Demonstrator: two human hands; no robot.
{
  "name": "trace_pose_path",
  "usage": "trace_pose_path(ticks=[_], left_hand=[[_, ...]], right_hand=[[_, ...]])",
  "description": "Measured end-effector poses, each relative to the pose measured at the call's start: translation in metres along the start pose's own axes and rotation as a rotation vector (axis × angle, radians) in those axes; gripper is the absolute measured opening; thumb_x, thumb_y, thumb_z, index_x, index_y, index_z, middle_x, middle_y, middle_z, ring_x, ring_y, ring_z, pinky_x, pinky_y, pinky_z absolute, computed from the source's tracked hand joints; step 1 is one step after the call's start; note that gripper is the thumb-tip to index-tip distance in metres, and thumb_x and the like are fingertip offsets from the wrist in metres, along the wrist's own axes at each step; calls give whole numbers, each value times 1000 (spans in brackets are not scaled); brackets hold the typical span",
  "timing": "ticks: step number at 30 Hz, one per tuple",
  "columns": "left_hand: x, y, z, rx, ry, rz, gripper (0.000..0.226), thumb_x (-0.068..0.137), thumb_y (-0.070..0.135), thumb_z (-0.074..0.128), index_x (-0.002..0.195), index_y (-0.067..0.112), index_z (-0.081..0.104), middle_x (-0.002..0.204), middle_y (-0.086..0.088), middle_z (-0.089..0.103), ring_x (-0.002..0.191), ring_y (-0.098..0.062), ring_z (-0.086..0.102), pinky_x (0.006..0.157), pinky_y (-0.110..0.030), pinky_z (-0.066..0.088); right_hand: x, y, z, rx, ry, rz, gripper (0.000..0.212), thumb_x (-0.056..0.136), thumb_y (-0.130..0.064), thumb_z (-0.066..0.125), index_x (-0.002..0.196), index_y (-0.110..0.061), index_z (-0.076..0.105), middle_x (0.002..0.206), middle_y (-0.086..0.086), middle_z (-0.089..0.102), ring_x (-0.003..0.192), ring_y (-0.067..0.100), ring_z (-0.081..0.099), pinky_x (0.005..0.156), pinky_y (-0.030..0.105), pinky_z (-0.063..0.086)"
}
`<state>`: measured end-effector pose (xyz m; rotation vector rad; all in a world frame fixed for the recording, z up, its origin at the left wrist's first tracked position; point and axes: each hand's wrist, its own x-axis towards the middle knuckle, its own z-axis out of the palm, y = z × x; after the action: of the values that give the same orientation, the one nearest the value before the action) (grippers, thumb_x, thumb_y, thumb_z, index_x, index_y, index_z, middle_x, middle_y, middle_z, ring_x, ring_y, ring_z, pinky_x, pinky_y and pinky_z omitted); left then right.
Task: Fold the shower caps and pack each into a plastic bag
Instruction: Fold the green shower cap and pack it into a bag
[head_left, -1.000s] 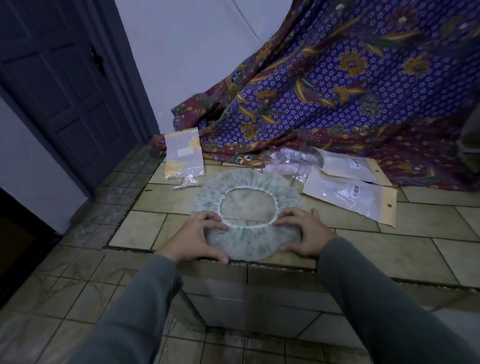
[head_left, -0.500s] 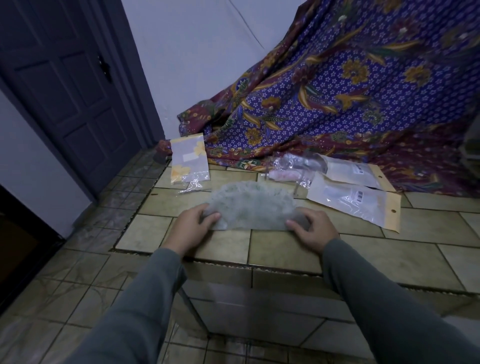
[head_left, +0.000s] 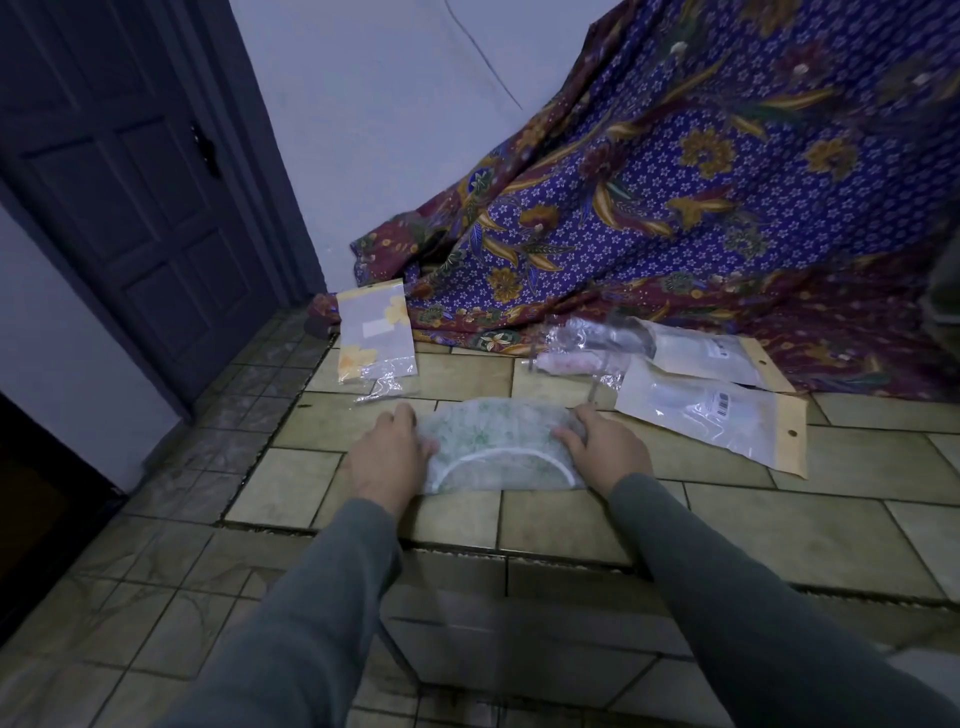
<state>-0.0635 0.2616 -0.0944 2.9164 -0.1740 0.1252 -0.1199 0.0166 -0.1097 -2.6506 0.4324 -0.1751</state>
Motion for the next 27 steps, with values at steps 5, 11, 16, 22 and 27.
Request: trace_pose_path(ticks=[5, 11, 16, 22, 27], left_hand=[[-6, 38, 7, 24, 228, 389, 33, 85, 34, 49, 114, 22, 60, 123, -2, 57, 106, -27, 50, 84, -39, 36], [1, 37, 26, 140, -269, 362, 70, 91, 69, 20, 151, 36, 7, 160, 8, -1, 146, -23, -6, 113, -55, 2], [4, 38, 30, 108, -297, 351, 74, 88, 71, 25, 150, 39, 2, 159, 11, -6, 147, -21, -6, 113, -56, 6], [13, 21, 33, 51, -282, 389, 88, 69, 82, 4, 148, 45, 2, 158, 16, -6, 146, -15, -5, 113, -50, 8], [17, 20, 36, -12, -285, 281, 77, 79, 82, 9, 148, 47, 4, 159, 12, -6, 146, -16, -8, 115, -51, -1]], right_hand=[[3, -4, 2, -39, -1, -1, 36, 95, -50, 42, 114, -20, 47, 101, 9, 66, 93, 29, 61, 66, 32, 39], [4, -13, -1, -165, 344, -195, 33, 90, -44, 46, 111, -20, 57, 114, 5, 58, 107, 27, 51, 83, 39, 39], [1, -44, 20, -359, -20, -487, 74, 82, -48, 4, 137, -25, 48, 152, 4, 33, 141, 30, 25, 110, 62, 5], [18, -26, 34, -351, -238, -310, 58, 95, -59, 11, 149, -41, 0, 159, -8, -8, 146, 18, -11, 109, 54, -15], [24, -25, 32, -218, -301, -266, 58, 97, -57, 20, 150, -38, 4, 158, -13, -6, 145, 13, -9, 114, 49, -5]])
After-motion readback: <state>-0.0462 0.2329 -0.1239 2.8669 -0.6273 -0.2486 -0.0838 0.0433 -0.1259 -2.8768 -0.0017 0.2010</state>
